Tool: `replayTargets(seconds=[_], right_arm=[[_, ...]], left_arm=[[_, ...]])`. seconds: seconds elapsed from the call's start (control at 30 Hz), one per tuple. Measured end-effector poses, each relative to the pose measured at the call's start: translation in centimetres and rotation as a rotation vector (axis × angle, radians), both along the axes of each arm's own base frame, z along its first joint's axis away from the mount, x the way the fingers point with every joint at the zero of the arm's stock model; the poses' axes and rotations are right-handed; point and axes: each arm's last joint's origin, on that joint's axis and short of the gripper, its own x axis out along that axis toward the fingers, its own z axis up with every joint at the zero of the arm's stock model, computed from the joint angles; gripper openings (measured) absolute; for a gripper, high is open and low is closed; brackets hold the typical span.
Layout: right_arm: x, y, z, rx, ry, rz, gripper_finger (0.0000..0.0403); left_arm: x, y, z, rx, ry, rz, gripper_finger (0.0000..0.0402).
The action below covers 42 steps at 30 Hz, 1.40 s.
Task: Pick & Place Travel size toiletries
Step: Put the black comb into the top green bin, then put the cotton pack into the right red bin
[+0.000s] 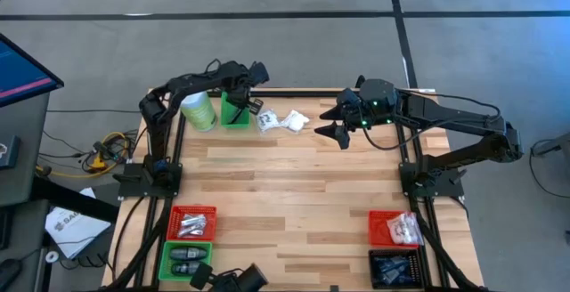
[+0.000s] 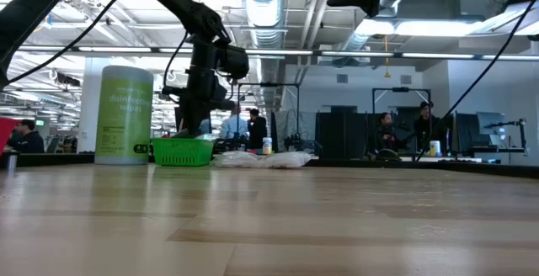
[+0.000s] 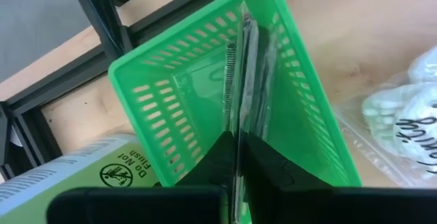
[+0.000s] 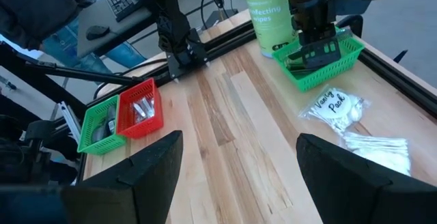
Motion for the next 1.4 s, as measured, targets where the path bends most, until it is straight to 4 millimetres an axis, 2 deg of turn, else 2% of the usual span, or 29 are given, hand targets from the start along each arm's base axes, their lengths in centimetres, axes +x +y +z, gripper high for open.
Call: replayTargets(seconds=[0.37, 0.53, 0.77, 0.9, 1.03, 1.1, 1.23, 1.4], right_arm=[[-0.2, -0.9, 0.0, -0.001, -0.004, -0.038, 0.0276], [-0.2, -1.0, 0.0, -0.001, -0.003, -0.042, 0.0276], [-0.2, -1.0, 0.0, -0.002, -0.003, -0.042, 0.0276], [-0.2, -1.0, 0.0, -0.010, -0.002, -0.037, 0.0276], [-0.3, -1.0, -0.1, -0.020, 0.012, -0.030, 0.0276], [-0.3, -1.0, -0.2, -0.019, 0.022, -0.029, 0.0276], [-0.4, -0.9, -0.3, -0.015, 0.040, -0.029, 0.0276], [-0.4, -0.9, -0.4, -0.014, 0.043, -0.029, 0.0276]], left_arm=[[0.1, 0.1, 0.0, 0.002, 0.000, -0.019, 0.0074], [0.1, 0.1, 0.0, 0.004, -0.002, -0.019, 0.0087], [0.8, -0.7, 0.6, 0.023, -0.039, -0.041, 0.0087], [3.0, -2.6, 2.3, 0.074, -0.195, -0.152, 0.0072], [5.3, -4.6, 3.1, 0.111, -0.297, -0.254, 0.0027], [5.8, -5.0, 2.2, 0.070, -0.302, -0.256, 0.0007], [6.4, -4.6, -1.0, -0.030, -0.267, -0.223, 0.0001], [6.9, -4.5, -2.9, -0.068, -0.238, -0.219, 0.0000]])
